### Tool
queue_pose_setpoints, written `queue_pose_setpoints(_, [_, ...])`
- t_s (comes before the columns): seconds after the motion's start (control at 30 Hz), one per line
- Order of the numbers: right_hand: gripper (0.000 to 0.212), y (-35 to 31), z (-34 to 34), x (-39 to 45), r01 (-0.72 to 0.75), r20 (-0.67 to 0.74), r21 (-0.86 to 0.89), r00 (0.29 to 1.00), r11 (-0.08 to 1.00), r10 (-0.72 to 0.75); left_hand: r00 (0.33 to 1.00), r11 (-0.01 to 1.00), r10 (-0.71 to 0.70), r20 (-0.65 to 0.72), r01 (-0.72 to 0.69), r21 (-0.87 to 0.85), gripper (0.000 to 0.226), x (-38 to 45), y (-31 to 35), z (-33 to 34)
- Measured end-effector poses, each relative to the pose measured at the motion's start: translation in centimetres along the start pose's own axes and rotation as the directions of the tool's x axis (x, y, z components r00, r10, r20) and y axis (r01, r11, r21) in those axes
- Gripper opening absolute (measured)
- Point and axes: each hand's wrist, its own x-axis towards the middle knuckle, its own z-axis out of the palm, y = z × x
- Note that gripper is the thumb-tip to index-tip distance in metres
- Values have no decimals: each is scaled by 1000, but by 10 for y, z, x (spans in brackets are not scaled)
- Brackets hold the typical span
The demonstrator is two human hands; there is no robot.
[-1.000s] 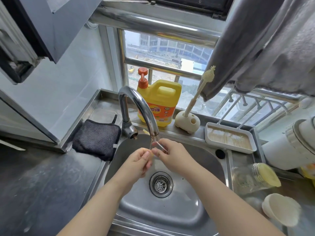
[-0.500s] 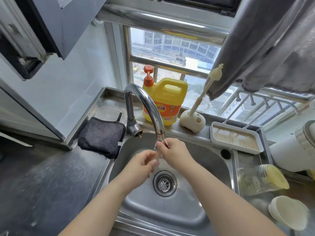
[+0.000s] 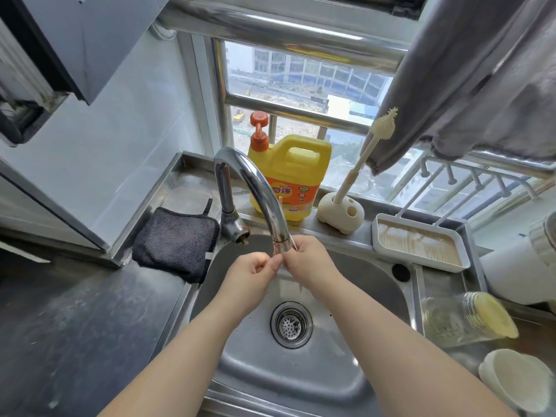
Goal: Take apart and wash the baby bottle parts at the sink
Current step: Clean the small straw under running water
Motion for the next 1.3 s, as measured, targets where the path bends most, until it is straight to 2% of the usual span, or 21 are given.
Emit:
queue_pose_setpoints(0.1, [37,1,-3,2,6,43,20,999,1000,-7,999,998,34,17,-34,43,37,3,2,-1])
queue_pose_setpoints(0.2, [14,1,-8,1,-22,136,103,991,994,8,996,998,-37,80,41,-47,33,2,0,-7])
queue_pose_setpoints(0.27, [23,1,-7,1,-37,138,45,990,998,30,994,988,-61,86,72,-139,32,1,-3,-8])
queue_pose_setpoints(0.33, [29,0,-1,1,-8,91,-72,996,997,14,997,968,-73,33,79,-240,31,1,-2,-6])
queue_pose_setpoints(0.43, [23,-4,8,1,22,29,-144,999,989,-18,992,941,-130,-6,121,-315,24,3,-1,-3])
queue_pose_setpoints(0.53, [15,-5,8,5,-2,-14,-133,1000,991,0,994,963,-112,13,112,-244,27,4,-3,-4])
queue_pose_setpoints(0.63, [24,-3,4,7,1,10,-112,1000,994,0,999,999,-44,21,44,-12,40,4,-6,-5])
queue_pose_setpoints(0.67, [27,-2,2,6,2,25,-87,1000,996,0,999,999,-43,33,42,13,40,4,-8,-4])
queue_pose_setpoints(0.73, [33,1,-2,4,1,44,-18,999,1000,0,991,990,-108,82,115,-88,33,3,-12,-3])
queue_pose_setpoints(0.8, [29,7,-6,1,10,76,52,997,999,-14,982,966,-155,111,174,-191,28,2,-14,-4])
queue_pose_setpoints(0.87, [17,13,-8,-1,1,100,109,995,994,-12,984,956,-161,75,175,-236,27,2,-14,-6])
queue_pose_setpoints(1.0, [18,24,-4,0,-56,96,221,995,974,35,975,895,-219,40,217,-389,21,1,-18,-5])
queue_pose_setpoints(1.17, [13,26,9,1,-66,85,125,995,990,56,952,833,-305,7,270,-483,19,2,-25,3])
queue_pose_setpoints(1.23, [18,25,11,1,-37,54,66,998,997,34,954,841,-301,9,270,-470,16,2,-26,5])
queue_pose_setpoints(1.3, [25,22,11,1,-41,65,94,997,995,35,957,871,-290,27,276,-406,15,1,-27,5])
